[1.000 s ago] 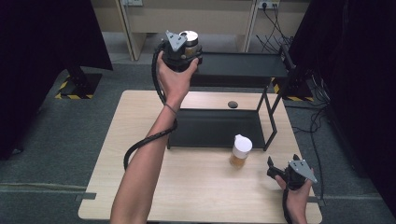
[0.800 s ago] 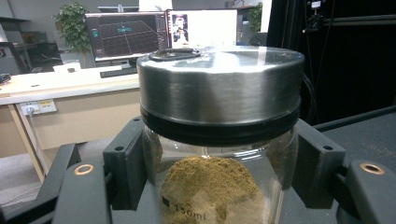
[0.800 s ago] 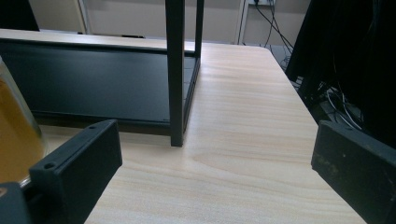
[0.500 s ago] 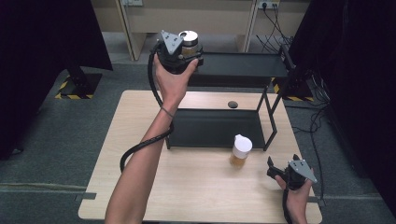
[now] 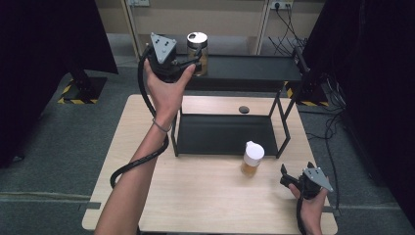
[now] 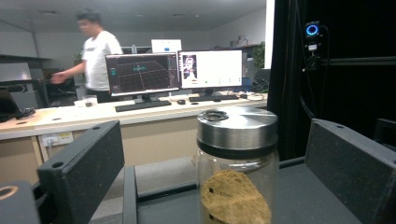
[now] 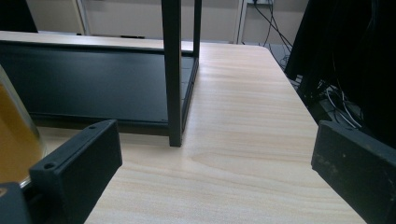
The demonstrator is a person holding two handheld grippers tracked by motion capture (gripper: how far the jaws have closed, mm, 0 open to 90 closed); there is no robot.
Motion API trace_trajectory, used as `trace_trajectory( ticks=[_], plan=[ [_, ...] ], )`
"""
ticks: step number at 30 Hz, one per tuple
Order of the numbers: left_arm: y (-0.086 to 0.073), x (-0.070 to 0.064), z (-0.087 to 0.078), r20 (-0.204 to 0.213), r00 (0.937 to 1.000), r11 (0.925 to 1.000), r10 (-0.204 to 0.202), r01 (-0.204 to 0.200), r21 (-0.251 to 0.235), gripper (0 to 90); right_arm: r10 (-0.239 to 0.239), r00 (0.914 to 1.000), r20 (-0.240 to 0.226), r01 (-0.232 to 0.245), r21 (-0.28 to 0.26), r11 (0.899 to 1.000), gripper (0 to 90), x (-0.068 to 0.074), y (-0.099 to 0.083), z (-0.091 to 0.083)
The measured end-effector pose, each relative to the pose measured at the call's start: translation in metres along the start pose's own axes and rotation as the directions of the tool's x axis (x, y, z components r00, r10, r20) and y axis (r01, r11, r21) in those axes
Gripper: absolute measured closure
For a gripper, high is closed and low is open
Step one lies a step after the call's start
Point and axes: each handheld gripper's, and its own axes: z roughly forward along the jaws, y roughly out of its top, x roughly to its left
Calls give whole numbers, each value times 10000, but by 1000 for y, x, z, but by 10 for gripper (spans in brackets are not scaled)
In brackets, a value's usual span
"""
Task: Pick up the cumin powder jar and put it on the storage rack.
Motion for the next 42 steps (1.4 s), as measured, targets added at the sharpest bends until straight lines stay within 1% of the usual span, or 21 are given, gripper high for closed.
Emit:
trace_trajectory(
  ticks=[4, 7, 12, 17, 20, 22, 24, 30, 36, 42],
  plan=[
    [0, -1, -5, 11, 10000, 10000, 40, -40, -75, 39, 70, 10000, -2, -70, -12, 10000, 19, -1, 0, 0],
    [0, -2, -7, 36, 9999, 9999, 111, -111, -101, 39, 27, 10000, 9, -27, -19, 10000, 19, 0, 0, 0],
    [0, -3, -10, 55, 9999, 9998, 119, -118, -179, 39, 30, 10000, 15, -30, 1, 10000, 19, 0, 0, 0],
    [-4, -4, -14, 124, 9999, 9996, 115, -112, -247, 39, 5, 10000, 25, -5, -6, 10000, 19, 0, 0, 0],
    [-6, -4, -17, 94, 9999, 9996, 123, -120, -249, 39, -2, 10000, 25, 2, -8, 10000, 19, 0, 0, 0],
    [-10, -5, -20, 13, 9999, 9993, 124, -123, -353, 39, 10, 10000, 26, -10, 1, 10000, 19, 0, 0, 0],
    [-12, -3, -22, 84, 9999, 9992, 99, -95, -386, 39, -2, 10000, 33, 2, -5, 10000, 19, 1, 0, 0],
    [-20, -3, -26, 201, 9998, 9995, 62, -56, -327, 39, -42, 10000, 51, 42, 2, 10000, 19, 1, 0, 0],
    [-30, -1, -29, 217, 9998, 9995, -8, 15, -316, 39, -2, 10000, 32, 2, 14, 10000, 19, 1, 0, 0],
    [-39, -1, -35, 346, 9994, 9995, 26, -15, -308, 39, -11, 10000, 47, 11, -3, 10000, 19, 1, 0, 0]
  ],
)
